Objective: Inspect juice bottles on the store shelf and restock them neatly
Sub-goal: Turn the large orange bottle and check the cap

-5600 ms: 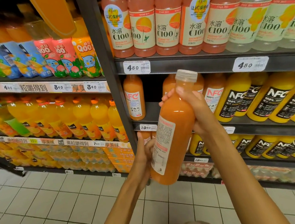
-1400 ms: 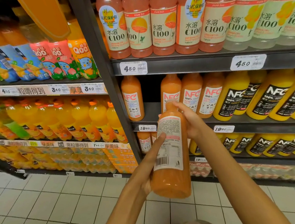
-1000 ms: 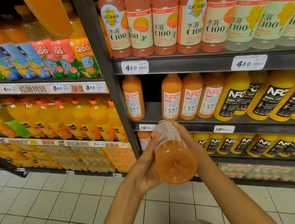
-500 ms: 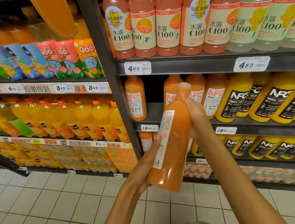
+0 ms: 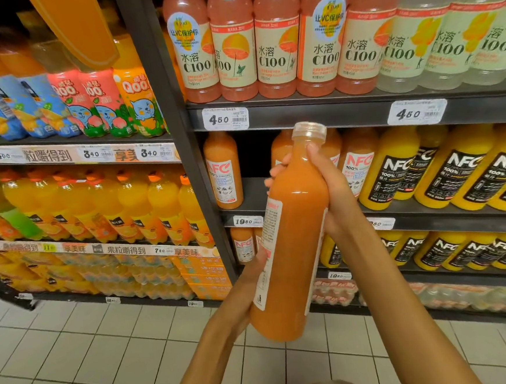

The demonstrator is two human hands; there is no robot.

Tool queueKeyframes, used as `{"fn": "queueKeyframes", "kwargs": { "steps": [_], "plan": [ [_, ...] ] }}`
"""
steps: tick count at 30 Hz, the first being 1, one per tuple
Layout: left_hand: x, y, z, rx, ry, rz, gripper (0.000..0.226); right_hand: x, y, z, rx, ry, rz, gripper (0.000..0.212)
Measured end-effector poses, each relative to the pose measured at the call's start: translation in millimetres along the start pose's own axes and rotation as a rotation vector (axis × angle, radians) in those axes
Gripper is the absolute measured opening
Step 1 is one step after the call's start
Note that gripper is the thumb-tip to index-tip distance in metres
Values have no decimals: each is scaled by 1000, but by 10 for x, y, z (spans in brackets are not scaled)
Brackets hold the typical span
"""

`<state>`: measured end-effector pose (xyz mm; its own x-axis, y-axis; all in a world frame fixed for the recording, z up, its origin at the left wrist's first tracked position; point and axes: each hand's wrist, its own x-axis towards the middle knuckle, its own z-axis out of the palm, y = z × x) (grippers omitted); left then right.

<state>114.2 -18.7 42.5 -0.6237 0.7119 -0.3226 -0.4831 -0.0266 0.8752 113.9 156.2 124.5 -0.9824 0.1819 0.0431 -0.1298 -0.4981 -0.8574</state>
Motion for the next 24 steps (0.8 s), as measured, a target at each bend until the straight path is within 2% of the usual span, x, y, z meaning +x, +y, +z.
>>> {"fn": "queueKeyframes", "kwargs": {
  "steps": [3,4,7,10,14,18,22,24],
  "plan": [
    [53,71,-19,263,114,129,60,-40,-19,48,-141,92,-142,29],
    [67,99,4,324,134,179,64,-60,-21,92,-217,138,-205,27],
    [171,86,48,441,190,284,102,-118,-22,266,-348,252,-338,23],
    [224,26,62,522,231,319,101,-145,-48,397,-430,278,-379,23],
    [267,-49,146,537,339,346,97,-184,-133,459,-511,166,-377,19],
    [346,38,96,503,303,422,88,-243,-230,396,-486,-11,-327,31],
    [426,85,-18,497,290,473,89,-326,-222,359,-686,-134,-325,47],
    [458,72,-78,497,285,501,91,-340,-239,332,-786,-205,-326,47]
  ]
}}
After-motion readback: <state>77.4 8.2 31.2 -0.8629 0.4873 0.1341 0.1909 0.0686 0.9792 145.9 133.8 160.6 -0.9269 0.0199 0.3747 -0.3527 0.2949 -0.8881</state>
